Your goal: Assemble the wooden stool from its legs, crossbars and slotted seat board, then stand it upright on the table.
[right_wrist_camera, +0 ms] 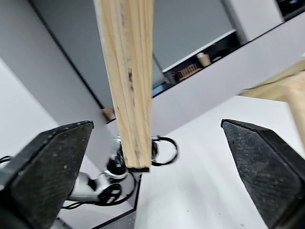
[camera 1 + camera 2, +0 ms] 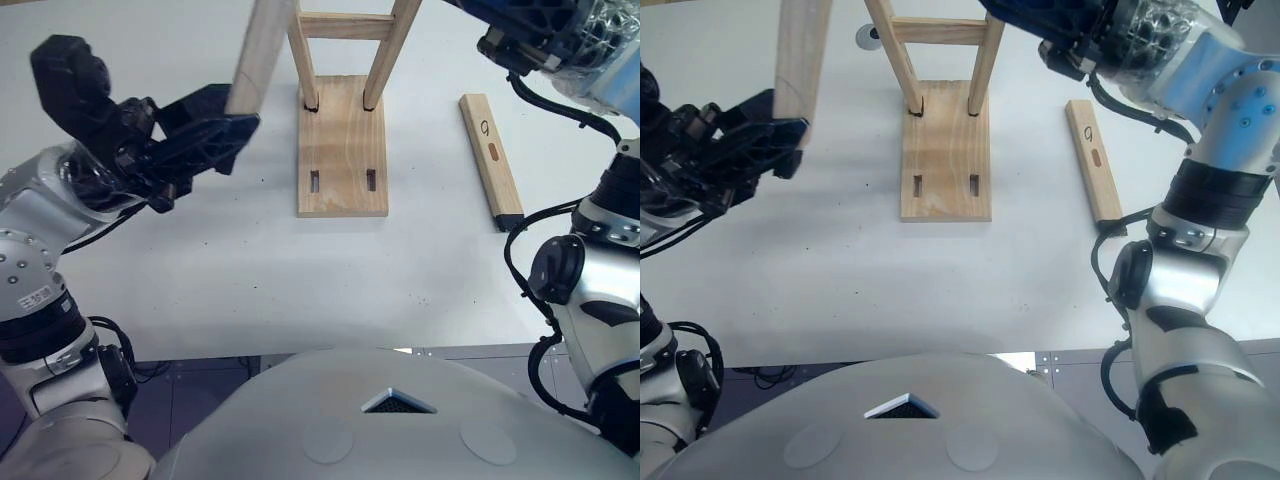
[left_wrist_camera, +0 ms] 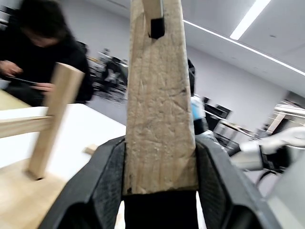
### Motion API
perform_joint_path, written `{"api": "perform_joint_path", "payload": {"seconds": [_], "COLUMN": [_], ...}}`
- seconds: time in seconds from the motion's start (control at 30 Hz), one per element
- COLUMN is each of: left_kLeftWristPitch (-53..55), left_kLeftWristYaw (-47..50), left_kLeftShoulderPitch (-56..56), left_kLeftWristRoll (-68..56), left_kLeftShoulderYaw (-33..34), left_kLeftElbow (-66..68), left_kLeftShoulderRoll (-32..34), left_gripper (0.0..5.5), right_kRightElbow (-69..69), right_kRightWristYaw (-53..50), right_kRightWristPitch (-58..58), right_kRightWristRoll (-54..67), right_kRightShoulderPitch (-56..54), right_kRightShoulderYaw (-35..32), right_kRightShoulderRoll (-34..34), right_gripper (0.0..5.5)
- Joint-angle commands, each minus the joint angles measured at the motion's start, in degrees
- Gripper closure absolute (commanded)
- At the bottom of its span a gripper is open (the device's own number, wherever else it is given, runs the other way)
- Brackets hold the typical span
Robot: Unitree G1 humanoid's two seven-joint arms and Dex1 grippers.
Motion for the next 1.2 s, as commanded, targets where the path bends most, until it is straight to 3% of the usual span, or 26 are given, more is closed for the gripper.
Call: {"api": "perform_joint_path", "payload": {"seconds": [0.03, 0.23, 0.57, 0.77, 0.9, 1.2], "left_kLeftWristPitch": [0.03, -1.35, -5.94, -7.48, -8.62, -8.69], "left_kLeftWristYaw": [0.52, 0.33, 2.27, 2.96, 4.01, 10.34], "left_kLeftShoulderPitch": [-1.62, -0.86, -1.67, -2.49, -3.38, -5.04], "left_kLeftWristRoll": [-1.05, 0.68, 9.25, 10.17, 11.32, 16.67], "left_kLeftShoulderYaw": [-4.71, -8.35, -14.92, -14.67, -14.25, -13.62], "left_kLeftElbow": [-1.72, -2.45, -2.40, -1.05, 0.45, 6.85], "left_kLeftShoulderRoll": [-1.36, -2.07, -5.04, -6.38, -6.95, -7.61], "left_gripper": [3.51, 3.51, 3.51, 3.51, 3.51, 2.09], "right_kRightElbow": [2.59, 6.68, 6.54, 5.98, 4.43, -6.22], "right_kRightWristYaw": [-0.63, -5.11, -15.89, -17.13, -16.60, -13.03], "right_kRightWristPitch": [3.60, 7.96, 4.74, 3.65, 2.37, -8.30], "right_kRightWristRoll": [5.83, 16.20, 19.68, 19.62, 17.88, 6.11], "right_kRightShoulderPitch": [-3.71, -6.44, -4.44, -4.31, -3.83, 2.00], "right_kRightShoulderYaw": [-1.89, -5.77, -5.55, -5.09, -4.32, 0.02], "right_kRightShoulderRoll": [0.08, 0.15, 3.06, 2.02, 1.09, 0.66], "right_gripper": [0.55, 0.55, 2.20, 3.14, 3.25, 3.39]}}
